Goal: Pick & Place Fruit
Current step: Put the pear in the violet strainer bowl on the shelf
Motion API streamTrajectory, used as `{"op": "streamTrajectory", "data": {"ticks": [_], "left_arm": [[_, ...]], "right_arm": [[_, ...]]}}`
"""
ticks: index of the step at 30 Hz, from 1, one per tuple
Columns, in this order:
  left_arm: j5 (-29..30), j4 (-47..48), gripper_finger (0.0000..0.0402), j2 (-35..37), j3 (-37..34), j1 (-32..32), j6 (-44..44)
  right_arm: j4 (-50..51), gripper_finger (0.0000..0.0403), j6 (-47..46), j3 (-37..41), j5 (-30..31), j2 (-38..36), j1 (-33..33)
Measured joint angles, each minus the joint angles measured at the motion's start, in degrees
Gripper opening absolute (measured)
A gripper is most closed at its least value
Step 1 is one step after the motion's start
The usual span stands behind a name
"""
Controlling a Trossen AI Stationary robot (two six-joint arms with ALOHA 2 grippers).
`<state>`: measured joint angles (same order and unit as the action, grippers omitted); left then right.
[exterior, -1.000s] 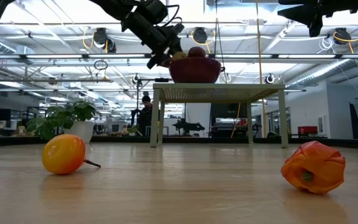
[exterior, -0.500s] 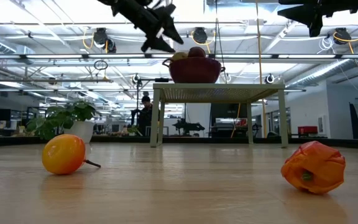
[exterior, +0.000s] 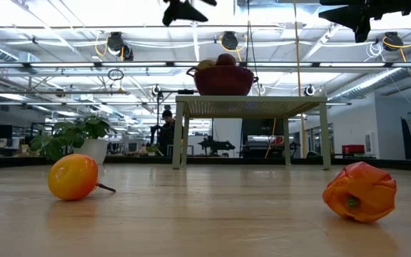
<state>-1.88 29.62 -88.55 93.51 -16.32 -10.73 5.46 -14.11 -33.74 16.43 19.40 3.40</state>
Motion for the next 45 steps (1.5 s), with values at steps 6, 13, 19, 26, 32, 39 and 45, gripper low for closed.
{"op": "streamTrajectory", "data": {"ticks": [6, 13, 19, 26, 32, 39, 45], "left_arm": [[3.6, 5.9, 0.0241, 0.6, 0.0, 8.8, -4.8], [7.6, 13.1, 0.0241, 0.5, 0.0, 18.0, -17.0], [10.5, 18.2, 0.0241, 0.5, -0.2, 24.5, -30.6], [12.5, 19.0, 0.0241, 0.5, -2.9, 29.4, -41.3], [12.5, 19.0, 0.0241, 0.5, -8.0, 33.5, -50.5], [12.4, 17.8, 0.0241, 0.5, -14.8, 39.2, -64.2], [12.5, 13.0, 0.0241, 0.5, -19.8, 43.3, -72.4]], "right_arm": [[2.1, 0.0151, 0.0, 0.0, 0.0, 0.0, 0.0], [3.6, 0.0151, 0.1, 0.0, 0.0, 0.0, 0.0], [3.7, 0.0151, 4.2, 0.0, -0.1, 0.0, 0.0], [4.7, 0.0151, 11.7, 0.0, -0.2, 0.0, 0.0], [9.8, 0.0151, 8.6, 0.0, -0.2, 0.0, 0.0], [11.6, 0.0151, 7.8, 0.0, -5.1, -0.3, -0.1], [8.9, 0.0151, 4.8, 3.1, -9.2, -1.2, -0.1]]}}
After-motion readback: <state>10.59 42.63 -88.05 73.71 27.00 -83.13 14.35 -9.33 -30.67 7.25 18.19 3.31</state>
